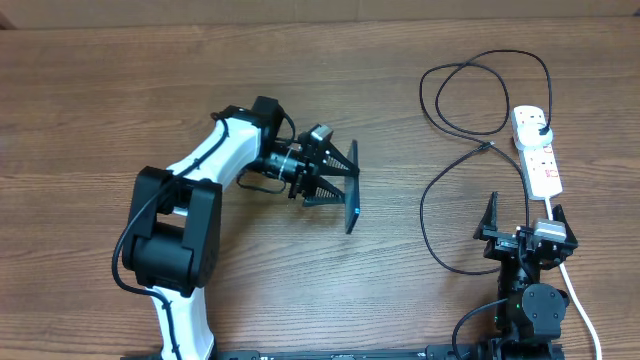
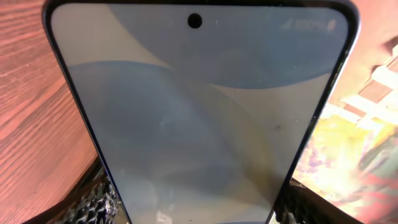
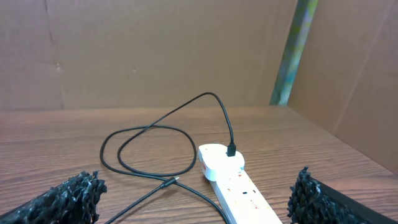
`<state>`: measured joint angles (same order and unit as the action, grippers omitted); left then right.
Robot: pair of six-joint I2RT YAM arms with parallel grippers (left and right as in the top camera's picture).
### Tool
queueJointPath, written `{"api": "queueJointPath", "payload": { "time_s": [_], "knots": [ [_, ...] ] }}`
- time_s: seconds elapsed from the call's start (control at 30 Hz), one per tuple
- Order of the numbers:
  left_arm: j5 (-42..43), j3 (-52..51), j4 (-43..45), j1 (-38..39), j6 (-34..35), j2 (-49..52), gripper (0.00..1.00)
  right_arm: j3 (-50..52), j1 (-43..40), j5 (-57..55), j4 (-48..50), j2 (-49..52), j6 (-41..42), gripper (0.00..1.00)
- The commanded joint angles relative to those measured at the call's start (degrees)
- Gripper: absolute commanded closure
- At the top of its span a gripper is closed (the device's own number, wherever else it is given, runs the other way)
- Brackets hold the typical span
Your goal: Plug charger to phone and switch on socket
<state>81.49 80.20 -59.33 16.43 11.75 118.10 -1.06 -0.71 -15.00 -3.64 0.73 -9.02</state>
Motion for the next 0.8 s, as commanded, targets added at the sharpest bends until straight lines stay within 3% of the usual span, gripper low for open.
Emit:
{"api": "queueJointPath", "payload": {
  "time_s": [0.0,0.77],
  "knots": [
    [5.84,1.38,0.31,-1.66,-1.42,0.28,0.40,0.61,0.22,0.04,0.37,-0.57,-0.48,0.00],
    [9.07,1.38,3.02,-4.04,10.78,0.28,0.39,0.61,0.22,0.04,0.37,-0.57,-0.48,0.00]
  ]
}}
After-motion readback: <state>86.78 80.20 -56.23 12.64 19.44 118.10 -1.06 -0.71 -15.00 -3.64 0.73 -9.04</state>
